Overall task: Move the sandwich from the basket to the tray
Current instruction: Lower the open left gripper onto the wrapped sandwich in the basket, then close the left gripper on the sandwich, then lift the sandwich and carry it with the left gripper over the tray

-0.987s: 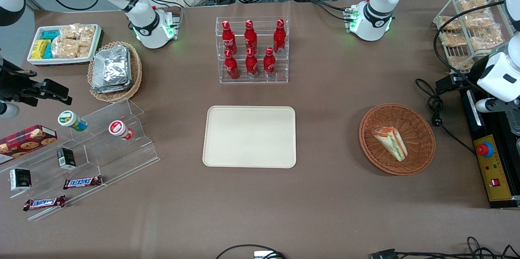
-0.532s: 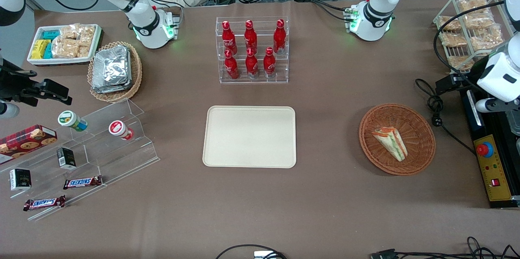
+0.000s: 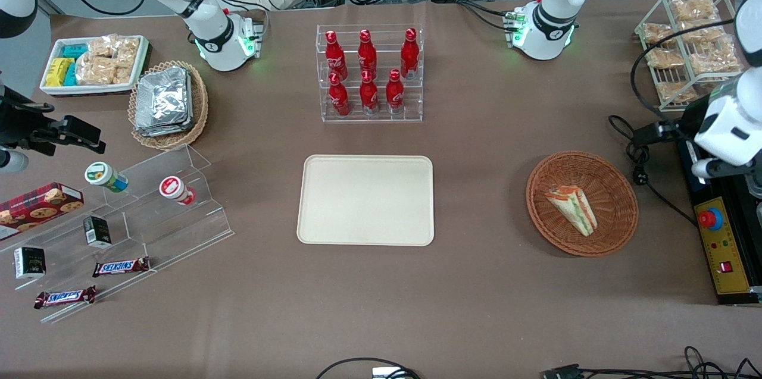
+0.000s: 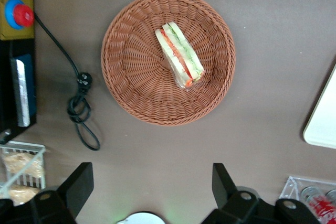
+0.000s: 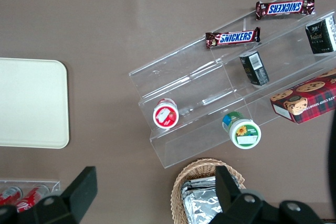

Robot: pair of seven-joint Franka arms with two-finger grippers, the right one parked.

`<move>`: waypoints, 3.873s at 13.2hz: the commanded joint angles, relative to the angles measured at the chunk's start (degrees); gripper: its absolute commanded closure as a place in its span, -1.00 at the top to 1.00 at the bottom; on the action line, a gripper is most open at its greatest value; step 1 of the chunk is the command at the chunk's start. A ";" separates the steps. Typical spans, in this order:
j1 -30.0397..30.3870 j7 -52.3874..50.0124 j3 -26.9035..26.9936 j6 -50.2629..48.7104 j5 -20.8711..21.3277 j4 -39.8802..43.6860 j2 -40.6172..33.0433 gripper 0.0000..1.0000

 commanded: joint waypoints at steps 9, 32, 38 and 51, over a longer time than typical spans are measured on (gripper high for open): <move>0.06 -18.02 -0.05 11.25 -2.28 1.74 16.06 0.98; -0.82 -23.39 -0.40 20.93 -4.13 -2.13 31.28 0.57; -0.90 -22.69 -0.67 16.73 -4.04 -1.52 26.55 -0.21; -10.46 -18.83 -18.33 13.55 -1.76 10.60 26.86 -0.14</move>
